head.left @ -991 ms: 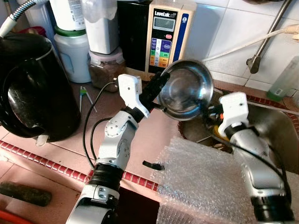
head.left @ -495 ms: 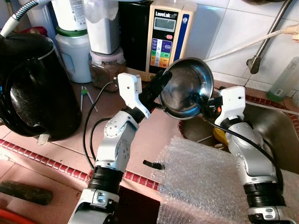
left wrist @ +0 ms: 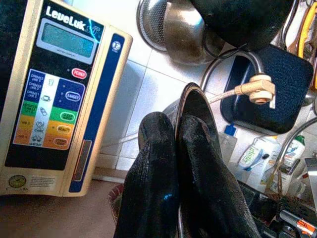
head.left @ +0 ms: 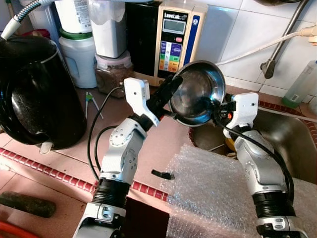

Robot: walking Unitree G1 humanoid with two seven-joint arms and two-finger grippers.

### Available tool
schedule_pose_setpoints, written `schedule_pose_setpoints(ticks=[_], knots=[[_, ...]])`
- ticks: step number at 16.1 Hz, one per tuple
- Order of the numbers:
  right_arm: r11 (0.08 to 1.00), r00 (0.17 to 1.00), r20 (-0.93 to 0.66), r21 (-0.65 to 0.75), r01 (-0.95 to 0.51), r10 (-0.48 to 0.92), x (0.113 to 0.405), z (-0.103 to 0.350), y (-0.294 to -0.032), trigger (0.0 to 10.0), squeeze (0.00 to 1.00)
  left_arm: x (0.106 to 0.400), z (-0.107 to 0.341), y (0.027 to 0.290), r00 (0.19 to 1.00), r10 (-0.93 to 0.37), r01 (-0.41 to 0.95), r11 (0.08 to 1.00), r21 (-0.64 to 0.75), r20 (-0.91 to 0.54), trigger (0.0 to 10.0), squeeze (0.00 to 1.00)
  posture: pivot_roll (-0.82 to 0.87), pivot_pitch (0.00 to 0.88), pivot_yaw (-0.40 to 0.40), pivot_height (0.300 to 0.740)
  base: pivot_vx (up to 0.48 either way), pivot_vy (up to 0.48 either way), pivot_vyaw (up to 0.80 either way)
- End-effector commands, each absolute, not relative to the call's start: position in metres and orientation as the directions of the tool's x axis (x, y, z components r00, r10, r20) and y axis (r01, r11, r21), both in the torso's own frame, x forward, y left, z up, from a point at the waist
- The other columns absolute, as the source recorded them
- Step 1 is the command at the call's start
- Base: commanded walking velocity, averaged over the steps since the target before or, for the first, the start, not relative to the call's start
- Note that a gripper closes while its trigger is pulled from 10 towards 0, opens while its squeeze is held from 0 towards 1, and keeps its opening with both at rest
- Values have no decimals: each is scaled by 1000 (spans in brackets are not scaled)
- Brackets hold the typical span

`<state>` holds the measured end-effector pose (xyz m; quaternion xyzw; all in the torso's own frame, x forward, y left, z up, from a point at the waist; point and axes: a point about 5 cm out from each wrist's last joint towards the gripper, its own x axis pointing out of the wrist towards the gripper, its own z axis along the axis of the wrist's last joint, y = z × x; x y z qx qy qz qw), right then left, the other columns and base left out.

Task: Kitchen organization

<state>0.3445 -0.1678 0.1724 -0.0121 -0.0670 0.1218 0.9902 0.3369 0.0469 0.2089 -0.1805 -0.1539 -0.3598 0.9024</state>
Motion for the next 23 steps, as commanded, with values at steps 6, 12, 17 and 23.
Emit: schedule_pose_setpoints(ticks=[6,12,17,23], knots=[[939,919,207,9,-345,335,344,190,-154,3137,0,329,216,28,616,-663,777,601,-190,426,0,0,32,0,-47,740,0,0,0],[916,911,204,112,-386,359,342,185,-155,0,0,328,217,28,611,-665,781,594,-192,429,0,0,31,0,-46,740,0,0,0],[924,930,156,145,-354,332,343,176,-159,0,0,328,217,28,609,-666,783,592,-192,431,0,0,34,0,-46,740,0,0,0],[926,937,138,163,-341,321,342,171,-161,0,0,328,216,27,613,-667,781,594,-195,424,0,0,31,0,-45,740,0,0,0]])
